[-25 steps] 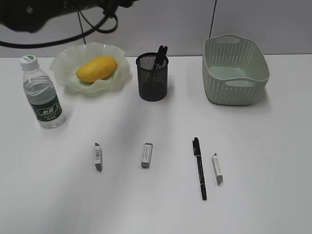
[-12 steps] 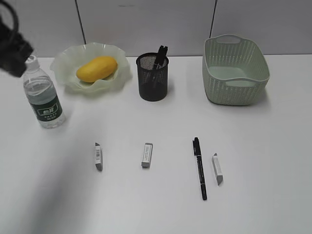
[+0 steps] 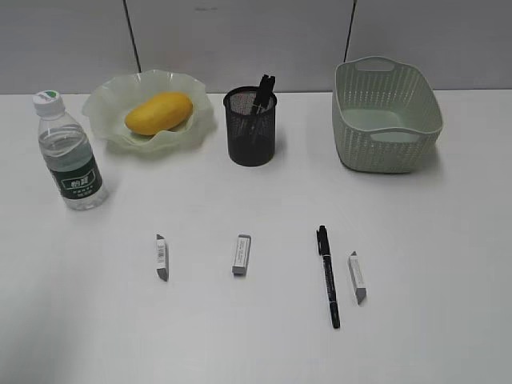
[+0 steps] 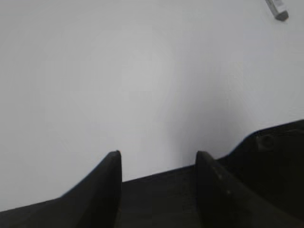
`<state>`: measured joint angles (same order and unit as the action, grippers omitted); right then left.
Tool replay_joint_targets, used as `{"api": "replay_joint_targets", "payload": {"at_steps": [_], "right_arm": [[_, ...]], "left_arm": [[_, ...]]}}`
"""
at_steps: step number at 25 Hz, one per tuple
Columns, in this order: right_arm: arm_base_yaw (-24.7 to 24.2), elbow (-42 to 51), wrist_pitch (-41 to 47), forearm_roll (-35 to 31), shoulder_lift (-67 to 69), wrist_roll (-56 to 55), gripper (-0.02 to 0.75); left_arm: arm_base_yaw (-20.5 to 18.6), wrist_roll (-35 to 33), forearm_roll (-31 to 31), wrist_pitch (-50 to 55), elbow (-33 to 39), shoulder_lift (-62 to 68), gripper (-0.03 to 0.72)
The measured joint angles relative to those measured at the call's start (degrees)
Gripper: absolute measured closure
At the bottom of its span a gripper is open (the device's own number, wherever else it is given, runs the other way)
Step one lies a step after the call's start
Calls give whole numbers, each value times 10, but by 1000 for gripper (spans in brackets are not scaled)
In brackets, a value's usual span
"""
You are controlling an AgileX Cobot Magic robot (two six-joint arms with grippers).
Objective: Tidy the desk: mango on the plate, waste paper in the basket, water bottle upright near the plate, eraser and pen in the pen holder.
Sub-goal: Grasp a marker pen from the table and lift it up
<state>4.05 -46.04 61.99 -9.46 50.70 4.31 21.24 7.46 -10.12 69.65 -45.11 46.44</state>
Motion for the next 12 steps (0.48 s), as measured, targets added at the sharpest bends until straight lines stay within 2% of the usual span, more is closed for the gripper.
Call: {"api": "replay_joint_targets", "payload": {"at_steps": [3,6,9,12], "right_arm": [[5,-26,-12,-34,73,20,343],[30,-60,-24,-44,142,24,343],[77,-96,-42,-45,201,10,343],[123,-136,-47,-41,263,-18,343]], "left_arm": [[0,-2,45,3,43,-101,309],[0,0,92,4,72,-192,309],[0,2,113,5,88,-274,309],[0,-5,105,5,96,-339,309]]}}
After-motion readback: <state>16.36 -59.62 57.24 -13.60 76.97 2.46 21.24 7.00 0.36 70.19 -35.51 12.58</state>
